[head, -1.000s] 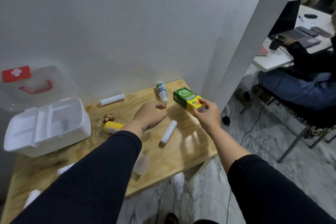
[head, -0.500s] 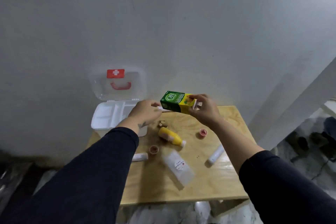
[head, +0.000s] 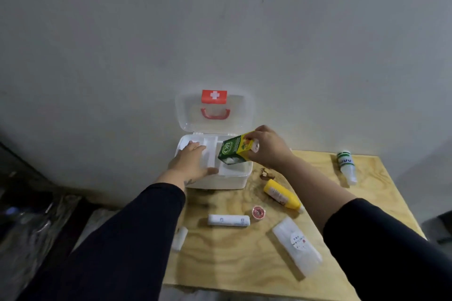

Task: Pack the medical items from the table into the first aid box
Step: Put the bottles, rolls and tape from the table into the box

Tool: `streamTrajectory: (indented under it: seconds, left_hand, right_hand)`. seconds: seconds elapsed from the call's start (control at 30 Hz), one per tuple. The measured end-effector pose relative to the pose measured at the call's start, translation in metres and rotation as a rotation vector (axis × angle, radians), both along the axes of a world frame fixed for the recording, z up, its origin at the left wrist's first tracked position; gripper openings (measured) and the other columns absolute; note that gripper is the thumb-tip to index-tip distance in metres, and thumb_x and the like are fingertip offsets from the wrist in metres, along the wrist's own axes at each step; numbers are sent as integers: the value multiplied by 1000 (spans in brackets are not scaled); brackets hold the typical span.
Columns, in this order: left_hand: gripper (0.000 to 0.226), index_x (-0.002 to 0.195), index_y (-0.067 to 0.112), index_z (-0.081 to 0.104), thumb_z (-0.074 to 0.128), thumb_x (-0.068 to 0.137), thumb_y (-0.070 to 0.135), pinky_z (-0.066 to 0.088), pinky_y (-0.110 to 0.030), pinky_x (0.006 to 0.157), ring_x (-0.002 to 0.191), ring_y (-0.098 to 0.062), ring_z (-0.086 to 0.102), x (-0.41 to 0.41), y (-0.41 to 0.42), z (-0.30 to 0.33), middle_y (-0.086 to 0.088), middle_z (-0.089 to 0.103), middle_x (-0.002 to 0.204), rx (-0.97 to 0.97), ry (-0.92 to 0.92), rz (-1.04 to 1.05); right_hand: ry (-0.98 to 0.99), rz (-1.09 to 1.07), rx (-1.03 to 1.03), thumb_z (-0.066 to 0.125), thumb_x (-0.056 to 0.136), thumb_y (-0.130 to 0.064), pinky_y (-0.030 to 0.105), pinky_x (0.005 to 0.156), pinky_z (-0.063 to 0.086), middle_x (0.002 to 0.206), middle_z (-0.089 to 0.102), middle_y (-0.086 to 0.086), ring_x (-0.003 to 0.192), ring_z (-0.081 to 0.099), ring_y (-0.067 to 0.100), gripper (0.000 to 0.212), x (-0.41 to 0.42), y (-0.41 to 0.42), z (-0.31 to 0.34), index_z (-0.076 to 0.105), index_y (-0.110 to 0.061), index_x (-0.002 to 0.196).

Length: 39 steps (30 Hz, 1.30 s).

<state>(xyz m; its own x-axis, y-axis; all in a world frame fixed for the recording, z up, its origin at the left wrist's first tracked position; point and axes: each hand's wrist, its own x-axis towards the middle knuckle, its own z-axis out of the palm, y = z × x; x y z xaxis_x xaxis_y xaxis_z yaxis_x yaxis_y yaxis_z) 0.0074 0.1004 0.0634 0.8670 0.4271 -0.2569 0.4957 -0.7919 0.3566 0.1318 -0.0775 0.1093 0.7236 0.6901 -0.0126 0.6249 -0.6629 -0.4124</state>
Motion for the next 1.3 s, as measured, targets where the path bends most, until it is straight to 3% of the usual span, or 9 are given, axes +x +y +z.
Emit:
streamTrajectory:
  seconds: [0.1,0.3,0.47,0.6,0.77,0.9,1.03,1.17,1.3]
  left_hand:
    - [93,153,20,23,57,80,67,20,-39,118,151,-20,8,-3,12,-7,-2,12,163,30,59,-58]
    - [93,152,21,23,48,80,74,19,-38,119,149,-24,15,-5,17,-14,-1,20,161,62,67,-99]
    - [90,154,19,19,46,85,70,12,-34,120,150,-20,12,-8,15,-13,2,17,162,88,53,-121]
    - [91,154,19,18,47,85,69,10,-34,120,150,-19,10,-7,15,-13,3,16,162,84,48,-116]
    - [92,154,20,19,46,83,72,9,-34,121,150,-17,10,-7,18,-20,5,17,162,74,41,-112]
    - [94,152,22,23,49,79,75,20,-38,118,148,-21,19,-3,20,-15,4,23,160,73,64,-109]
    - [94,146,24,32,50,73,80,41,-42,101,133,-27,40,2,22,-8,0,38,149,95,103,-107]
    - [88,151,19,27,51,82,69,30,-39,112,144,-23,29,8,7,12,-1,27,158,114,33,-139]
    - [68,144,27,40,52,87,62,40,-37,101,134,-19,42,8,-24,25,4,43,148,62,-65,-171]
  right_hand:
    - [52,2,-19,70,77,-28,31,94,45,123,53,10,111,56,25,51,1,22,-13,60,-16,126]
    - [181,-23,-72,68,75,-15,26,97,41,125,56,13,113,56,26,49,0,51,-42,61,-15,123]
    - [253,-75,-89,59,81,-2,23,79,41,122,62,11,110,57,27,46,-2,69,-58,57,-12,125]
    - [274,-116,-86,54,81,4,29,89,46,122,63,13,113,58,28,47,-8,84,-71,57,-11,126]
    - [296,-128,-95,50,83,8,30,88,47,123,63,13,112,59,29,52,-9,88,-76,54,-12,130]
    - [310,-128,-77,51,85,5,27,74,43,97,59,6,88,55,20,49,-4,85,-73,56,-14,130]
    - [307,-169,4,55,85,0,23,86,45,128,61,7,113,60,22,46,-3,70,-57,57,-16,128]
    - [242,-152,80,57,83,-3,25,99,42,128,62,6,117,57,20,43,-5,44,-37,60,-16,124]
    - [214,-175,118,56,83,-6,26,86,48,125,63,6,105,63,23,41,-11,12,-23,61,-18,122]
